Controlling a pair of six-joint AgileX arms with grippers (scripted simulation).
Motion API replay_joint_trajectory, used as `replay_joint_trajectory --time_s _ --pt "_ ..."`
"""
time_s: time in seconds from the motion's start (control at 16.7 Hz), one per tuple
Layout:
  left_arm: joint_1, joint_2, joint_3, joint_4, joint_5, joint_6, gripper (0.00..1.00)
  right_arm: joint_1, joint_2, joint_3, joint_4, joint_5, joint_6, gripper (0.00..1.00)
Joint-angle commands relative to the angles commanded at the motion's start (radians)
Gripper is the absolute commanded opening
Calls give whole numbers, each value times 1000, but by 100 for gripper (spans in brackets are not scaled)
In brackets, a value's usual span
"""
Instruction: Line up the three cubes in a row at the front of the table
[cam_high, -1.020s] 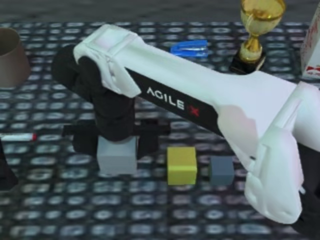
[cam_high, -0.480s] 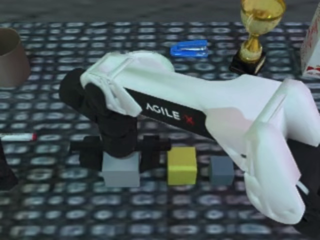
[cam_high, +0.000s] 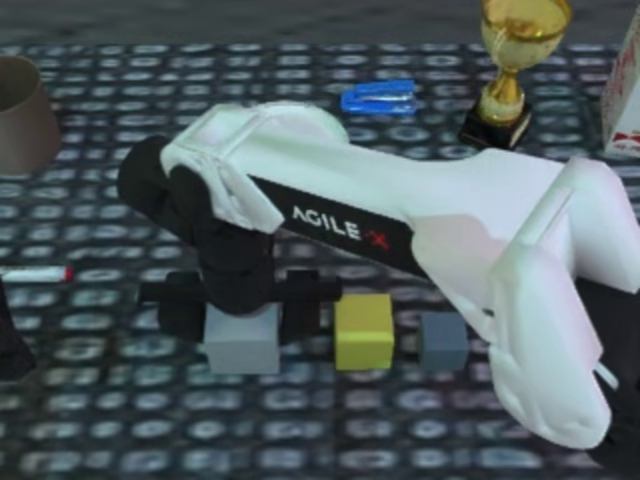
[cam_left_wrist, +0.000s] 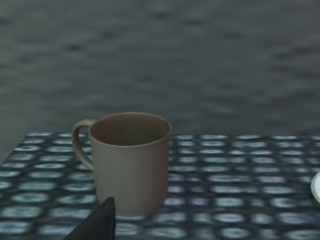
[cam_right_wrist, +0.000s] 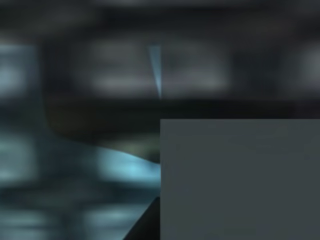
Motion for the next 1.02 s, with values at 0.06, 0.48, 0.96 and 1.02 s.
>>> replay_joint_trajectory --time_s 0.06,0.48,0.96,1.02 --pt "0 0 0 0 0 0 100 0 0 0 0 0 0 60" --pt "0 0 0 0 0 0 100 0 0 0 0 0 0 100" --pt "0 0 0 0 0 0 100 -2 1 3 -3 0 0 100" --pt "0 0 0 0 0 0 100 -1 5 17 -16 0 1 100"
